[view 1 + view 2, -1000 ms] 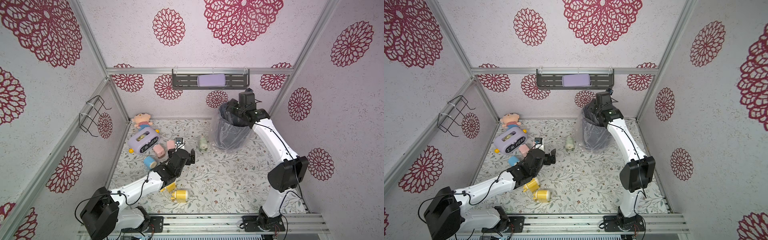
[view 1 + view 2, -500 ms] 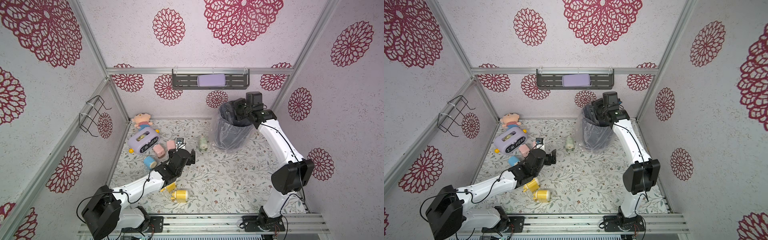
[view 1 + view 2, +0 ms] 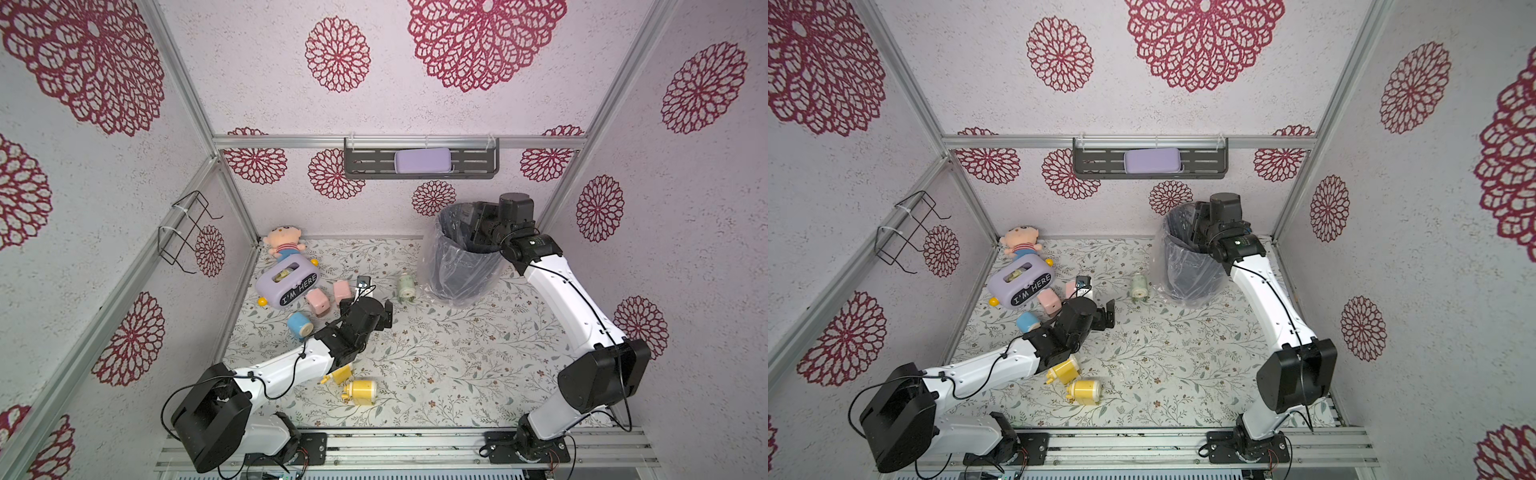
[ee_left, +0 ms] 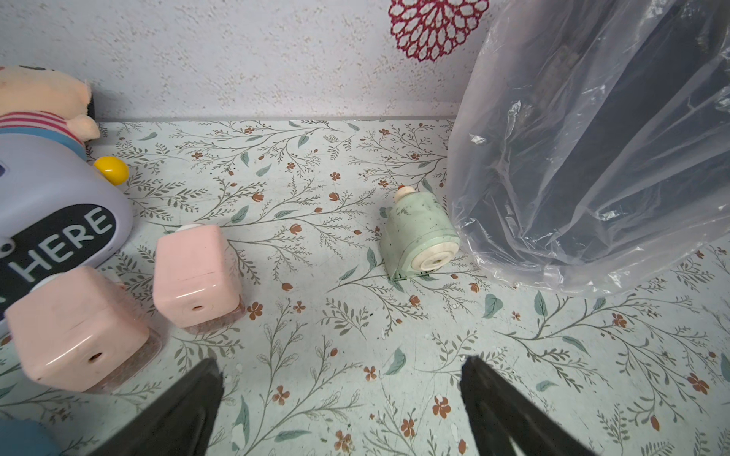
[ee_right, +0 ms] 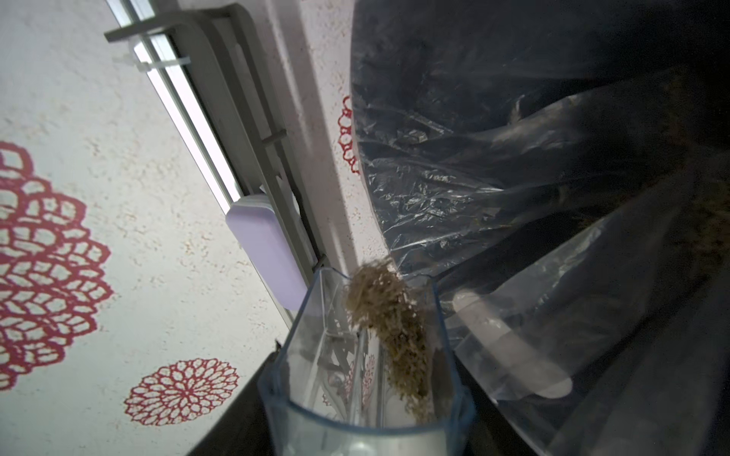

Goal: Take out the pencil sharpener tray and clean the shavings
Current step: Pour the shavings into the trash bin.

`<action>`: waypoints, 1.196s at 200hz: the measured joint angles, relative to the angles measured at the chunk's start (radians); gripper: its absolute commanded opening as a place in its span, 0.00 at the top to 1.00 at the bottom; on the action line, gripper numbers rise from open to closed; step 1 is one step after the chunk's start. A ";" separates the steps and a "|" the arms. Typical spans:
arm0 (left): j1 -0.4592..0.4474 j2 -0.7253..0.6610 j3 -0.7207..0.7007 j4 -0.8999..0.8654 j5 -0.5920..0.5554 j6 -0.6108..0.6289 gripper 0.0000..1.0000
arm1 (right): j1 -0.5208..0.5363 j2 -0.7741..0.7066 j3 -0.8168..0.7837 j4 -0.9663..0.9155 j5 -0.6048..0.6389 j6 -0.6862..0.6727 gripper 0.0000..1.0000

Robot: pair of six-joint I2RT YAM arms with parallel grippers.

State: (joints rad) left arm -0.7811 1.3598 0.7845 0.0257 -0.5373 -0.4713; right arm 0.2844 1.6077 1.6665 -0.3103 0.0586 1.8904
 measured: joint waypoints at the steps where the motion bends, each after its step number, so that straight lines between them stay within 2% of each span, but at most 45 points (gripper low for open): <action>1: 0.000 0.000 0.000 0.000 0.000 0.000 0.03 | 0.000 0.000 -0.002 0.000 0.001 0.003 0.66; 44: -0.001 0.000 0.000 0.000 0.000 0.000 0.03 | 0.013 0.001 -0.021 0.008 0.040 0.093 0.66; 111: -0.002 0.000 0.001 0.000 0.000 -0.008 0.03 | 0.037 0.001 0.004 0.023 0.075 0.119 0.64; 177: -0.009 0.000 0.009 -0.001 0.000 -0.011 0.03 | 0.039 -0.101 -0.230 0.129 0.091 0.154 0.64; 239: -0.012 0.000 0.012 0.000 0.003 -0.009 0.03 | 0.032 -0.066 -0.122 0.118 0.085 0.152 0.64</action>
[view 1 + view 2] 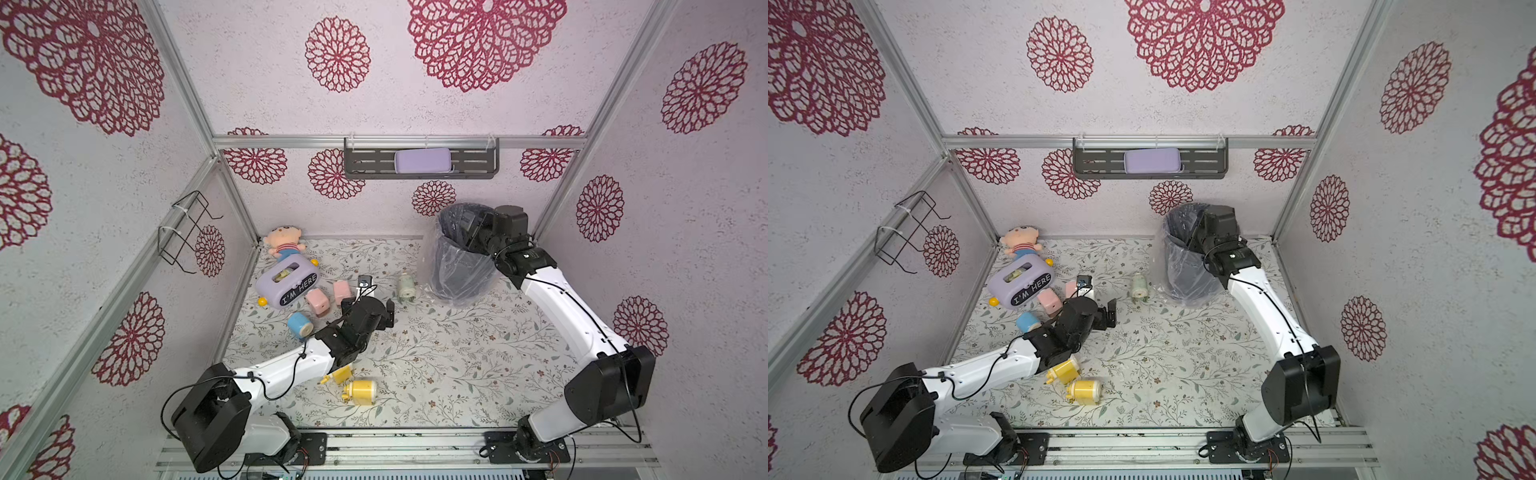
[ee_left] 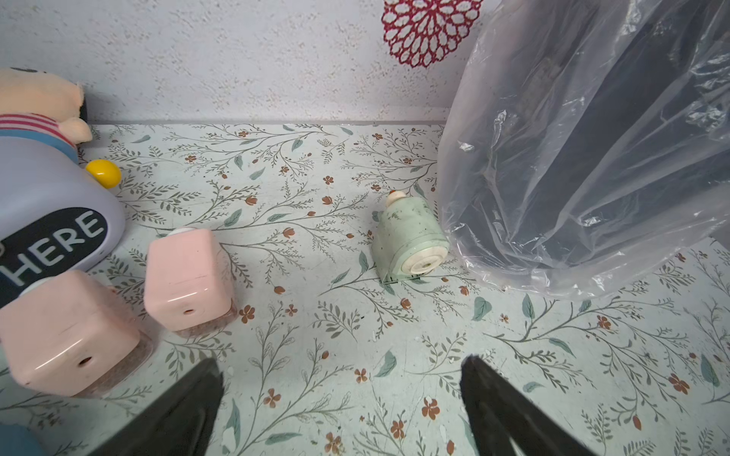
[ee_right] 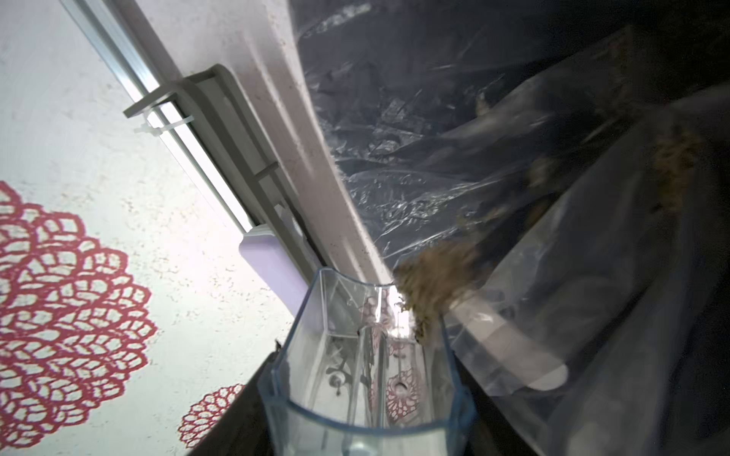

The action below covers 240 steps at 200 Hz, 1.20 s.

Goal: Take out the pencil sharpener tray and clean the shavings
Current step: Pour the shavings into the trash bin.

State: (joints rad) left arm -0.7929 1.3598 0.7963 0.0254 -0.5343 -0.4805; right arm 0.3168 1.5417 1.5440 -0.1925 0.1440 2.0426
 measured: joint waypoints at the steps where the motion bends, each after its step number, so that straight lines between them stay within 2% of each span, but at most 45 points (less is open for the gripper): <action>1: 0.000 0.000 0.000 0.000 0.000 0.000 0.03 | 0.000 0.000 0.002 0.000 0.000 0.000 0.64; 40: -0.006 -0.019 -0.002 0.005 0.010 0.002 0.03 | 0.000 -0.013 0.013 0.018 0.000 -0.007 0.63; 74: -0.018 -0.066 -0.022 0.031 0.016 0.008 0.03 | -0.001 -0.072 -0.187 0.119 -0.006 0.020 0.64; 104: -0.020 -0.076 -0.027 0.045 0.016 0.011 0.03 | -0.003 -0.070 -0.186 0.136 -0.018 0.030 0.63; 173: -0.030 -0.076 -0.027 0.054 0.015 0.024 0.03 | -0.010 -0.047 -0.067 0.085 -0.028 0.020 0.62; 217: -0.041 -0.077 -0.039 0.068 0.016 0.032 0.03 | -0.021 -0.095 -0.215 0.137 -0.044 0.035 0.63; 240: -0.043 -0.077 -0.040 0.069 0.016 0.037 0.03 | -0.032 -0.095 -0.212 0.138 -0.055 0.033 0.62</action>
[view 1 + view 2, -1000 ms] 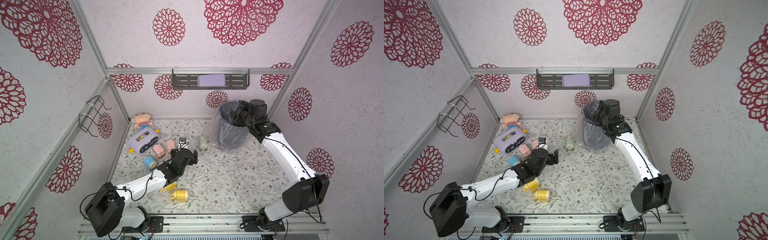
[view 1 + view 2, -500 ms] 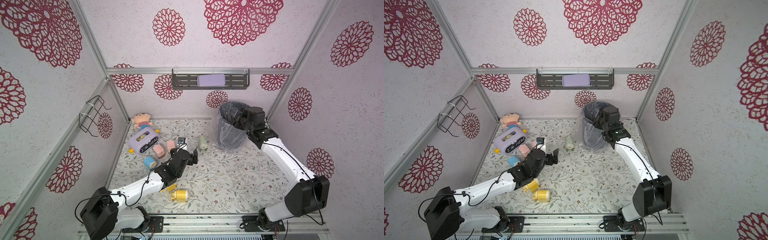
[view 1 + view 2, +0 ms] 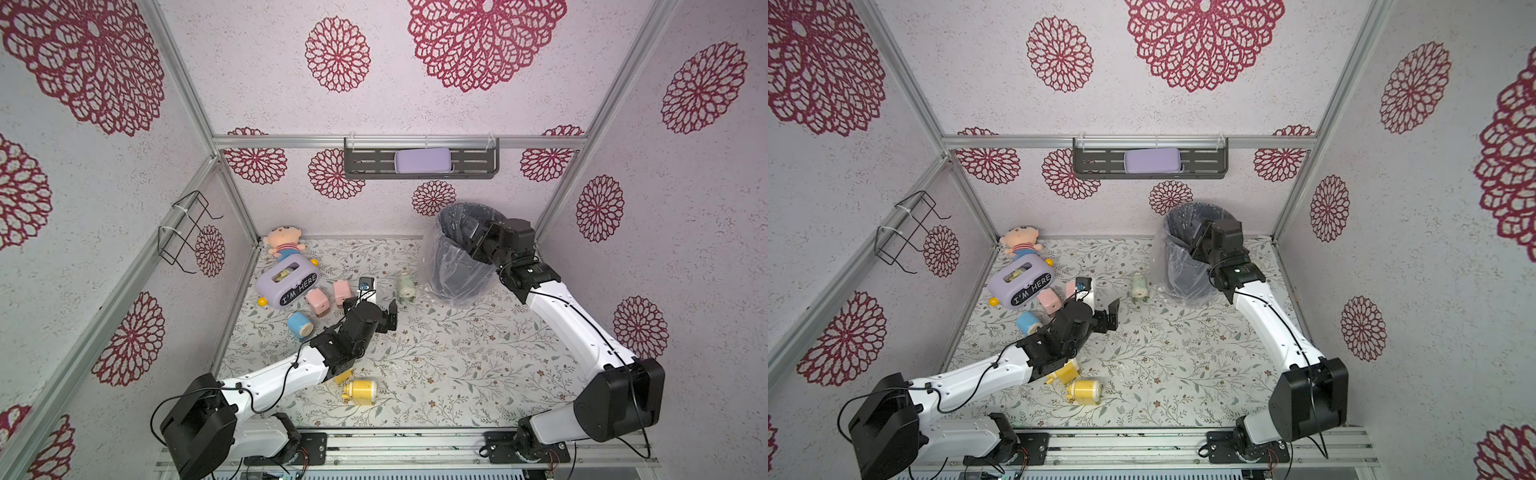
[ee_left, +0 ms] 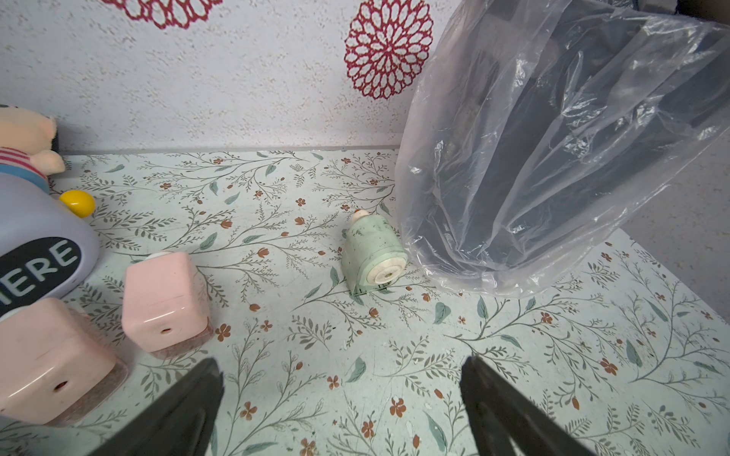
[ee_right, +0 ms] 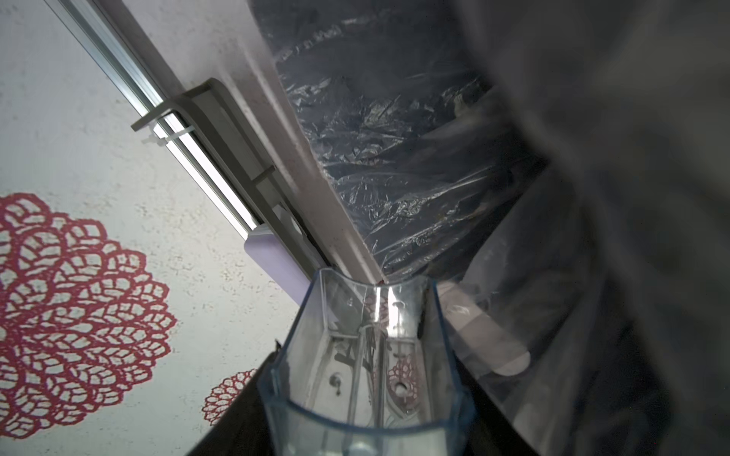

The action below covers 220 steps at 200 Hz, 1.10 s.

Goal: Take out the pencil sharpener tray and clean the shavings
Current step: Pour the shavings into the trash bin.

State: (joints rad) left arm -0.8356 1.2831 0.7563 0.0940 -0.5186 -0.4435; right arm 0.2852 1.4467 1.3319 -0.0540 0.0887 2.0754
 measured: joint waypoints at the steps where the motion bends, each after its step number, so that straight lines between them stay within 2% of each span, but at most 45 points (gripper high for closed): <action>1: 0.000 0.000 0.000 0.000 0.000 0.000 0.03 | -0.001 0.000 0.002 -0.003 -0.002 -0.003 0.62; 31: -0.001 0.000 0.000 0.000 0.000 0.006 0.03 | -0.024 0.027 0.088 -0.069 -0.039 -0.084 0.61; 69: -0.002 0.000 0.000 0.001 -0.004 0.010 0.03 | -0.047 0.103 0.340 -0.193 -0.107 -0.348 0.61; 93: -0.003 0.000 -0.004 0.011 -0.008 0.011 0.03 | -0.047 0.107 0.385 -0.227 -0.150 -0.465 0.61; 121: -0.004 0.000 -0.005 0.021 -0.011 0.014 0.03 | -0.046 0.135 0.423 -0.252 -0.183 -0.531 0.60; 160: -0.005 0.000 -0.011 0.026 -0.015 0.018 0.02 | -0.046 0.142 0.433 -0.246 -0.198 -0.508 0.60; 189: -0.005 0.000 -0.013 0.028 -0.015 0.018 0.03 | -0.029 0.095 0.316 -0.135 -0.178 -0.365 0.60; 220: -0.005 0.000 -0.013 0.029 -0.015 0.018 0.03 | 0.024 0.064 0.230 -0.080 -0.091 -0.208 0.59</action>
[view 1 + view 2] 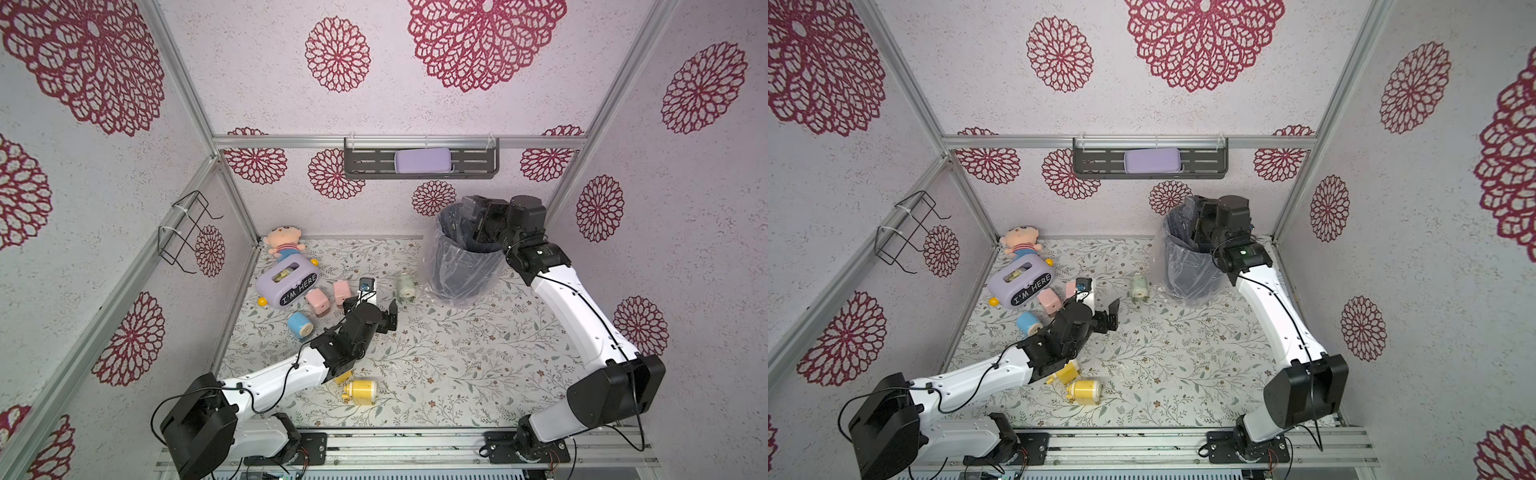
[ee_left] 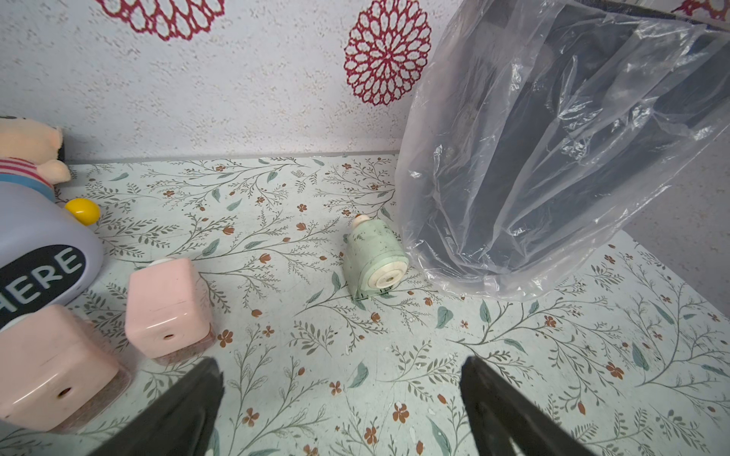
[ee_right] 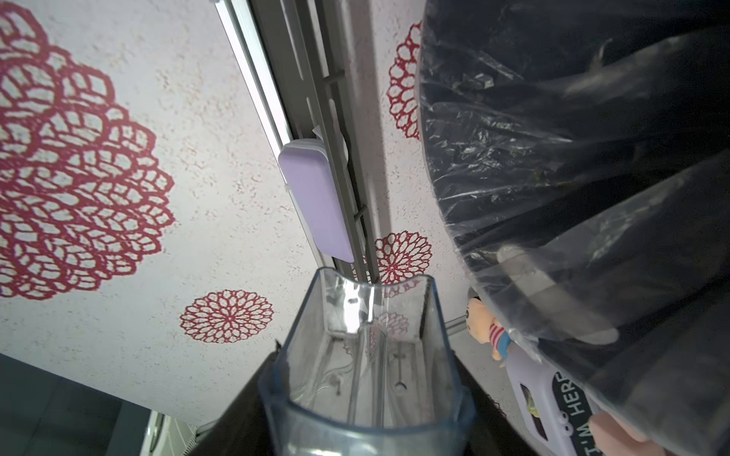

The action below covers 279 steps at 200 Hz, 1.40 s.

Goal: Take out the pencil sharpener tray and clean the shavings
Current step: Pour the shavings into the trash bin.

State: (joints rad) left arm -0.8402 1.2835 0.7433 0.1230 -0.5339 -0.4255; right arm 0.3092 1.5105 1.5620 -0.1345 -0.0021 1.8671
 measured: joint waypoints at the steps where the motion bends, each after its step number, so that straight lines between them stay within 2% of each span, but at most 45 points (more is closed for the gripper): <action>1: 0.000 0.000 0.000 0.000 0.000 0.000 0.03 | 0.002 0.000 -0.001 0.001 0.003 0.004 0.59; 36: 0.000 0.000 0.000 0.000 -0.001 0.000 0.03 | 0.051 -0.042 -0.089 0.047 0.100 0.117 0.59; 81: 0.000 0.000 0.000 0.000 -0.004 0.000 0.02 | 0.048 -0.107 -0.257 0.056 0.164 0.195 0.59; 141: 0.000 0.000 0.000 0.000 -0.005 0.000 0.03 | 0.047 -0.090 -0.123 0.037 0.182 0.187 0.59; 161: -0.001 0.000 0.000 0.000 -0.008 0.000 0.03 | 0.047 -0.109 -0.151 0.057 0.186 0.186 0.59; 199: -0.002 0.000 0.000 0.001 -0.010 0.001 0.03 | 0.035 -0.123 -0.298 0.092 0.182 0.201 0.59; 239: -0.002 0.000 -0.002 0.010 -0.010 0.003 0.03 | 0.018 -0.111 -0.260 0.057 0.174 0.190 0.58; 279: -0.002 0.000 -0.007 0.014 -0.006 0.006 0.03 | 0.016 -0.106 -0.164 0.034 0.150 0.106 0.58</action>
State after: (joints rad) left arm -0.8421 1.2831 0.7364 0.1375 -0.5396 -0.4198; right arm 0.3256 1.4040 1.3983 -0.1009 0.1478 1.9728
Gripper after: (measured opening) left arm 0.975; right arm 0.586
